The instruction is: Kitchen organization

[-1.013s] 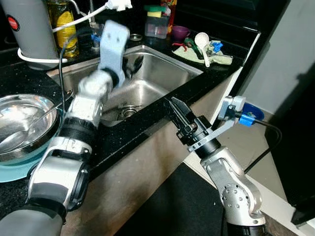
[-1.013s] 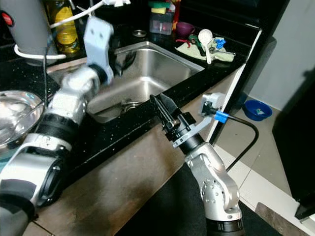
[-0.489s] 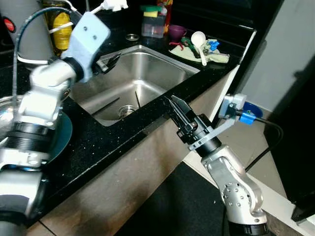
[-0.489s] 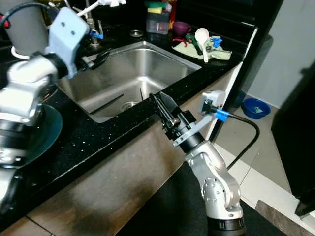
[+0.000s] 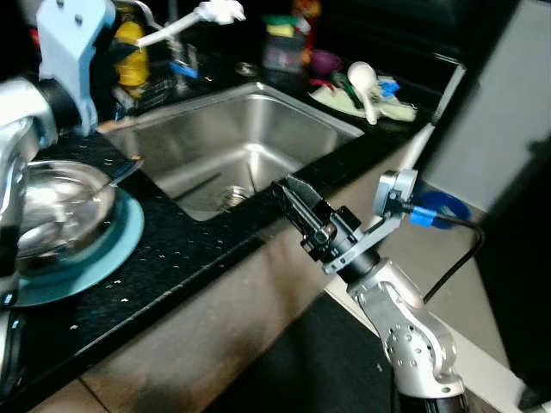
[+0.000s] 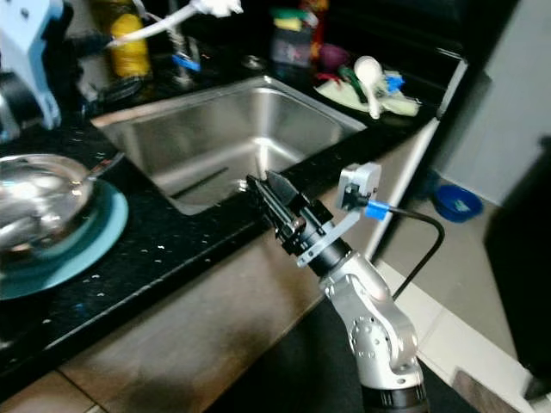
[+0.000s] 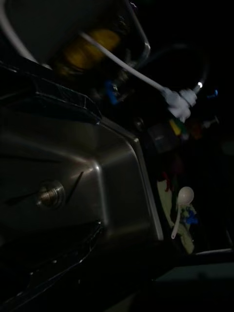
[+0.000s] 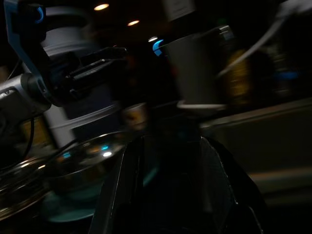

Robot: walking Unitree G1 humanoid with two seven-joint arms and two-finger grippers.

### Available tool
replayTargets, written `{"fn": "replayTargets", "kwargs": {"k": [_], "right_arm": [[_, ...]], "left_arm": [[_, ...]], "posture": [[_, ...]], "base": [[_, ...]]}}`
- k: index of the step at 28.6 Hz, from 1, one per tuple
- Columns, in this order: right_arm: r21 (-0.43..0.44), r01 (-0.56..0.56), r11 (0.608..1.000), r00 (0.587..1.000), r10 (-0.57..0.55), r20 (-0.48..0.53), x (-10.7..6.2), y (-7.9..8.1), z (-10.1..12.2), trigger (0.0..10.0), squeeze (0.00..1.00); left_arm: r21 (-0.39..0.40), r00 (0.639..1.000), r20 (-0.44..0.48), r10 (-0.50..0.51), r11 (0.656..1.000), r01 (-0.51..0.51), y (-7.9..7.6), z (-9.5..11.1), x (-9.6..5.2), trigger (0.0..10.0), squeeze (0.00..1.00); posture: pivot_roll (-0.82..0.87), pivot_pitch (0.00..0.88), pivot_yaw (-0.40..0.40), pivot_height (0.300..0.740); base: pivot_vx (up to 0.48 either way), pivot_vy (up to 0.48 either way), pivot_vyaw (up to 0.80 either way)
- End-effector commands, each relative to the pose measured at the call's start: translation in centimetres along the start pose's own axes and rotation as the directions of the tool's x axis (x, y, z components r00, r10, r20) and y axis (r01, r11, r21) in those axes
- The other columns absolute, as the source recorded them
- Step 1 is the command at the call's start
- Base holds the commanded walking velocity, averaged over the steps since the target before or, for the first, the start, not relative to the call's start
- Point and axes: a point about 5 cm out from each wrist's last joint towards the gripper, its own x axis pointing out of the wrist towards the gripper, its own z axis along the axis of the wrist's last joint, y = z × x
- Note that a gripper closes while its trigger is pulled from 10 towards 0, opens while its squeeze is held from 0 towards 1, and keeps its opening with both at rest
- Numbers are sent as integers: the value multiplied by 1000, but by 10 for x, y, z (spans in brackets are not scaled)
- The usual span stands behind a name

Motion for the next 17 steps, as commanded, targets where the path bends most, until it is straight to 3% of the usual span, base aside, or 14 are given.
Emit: {"fn": "replayTargets", "kwargs": {"k": [1,10,17], "right_arm": [[-17,-10,1000,1000,10,-6,-1,1,0,10000,0],[-23,5,1000,1000,-5,-11,0,0,-1,10000,0],[-28,41,999,999,-41,-23,0,-3,-3,10000,0]], "left_arm": [[-20,999,30,-33,999,34,0,8,-4,10000,0],[-69,978,28,-206,976,208,-19,6,-9,10000,0],[-121,961,-42,-274,956,268,-28,-23,-6,10000,0]], "posture": [[117,0,-104,740],[114,0,-102,740],[106,0,-99,740]], "base": [[0,0,775],[0,0,711],[0,0,0]]}}
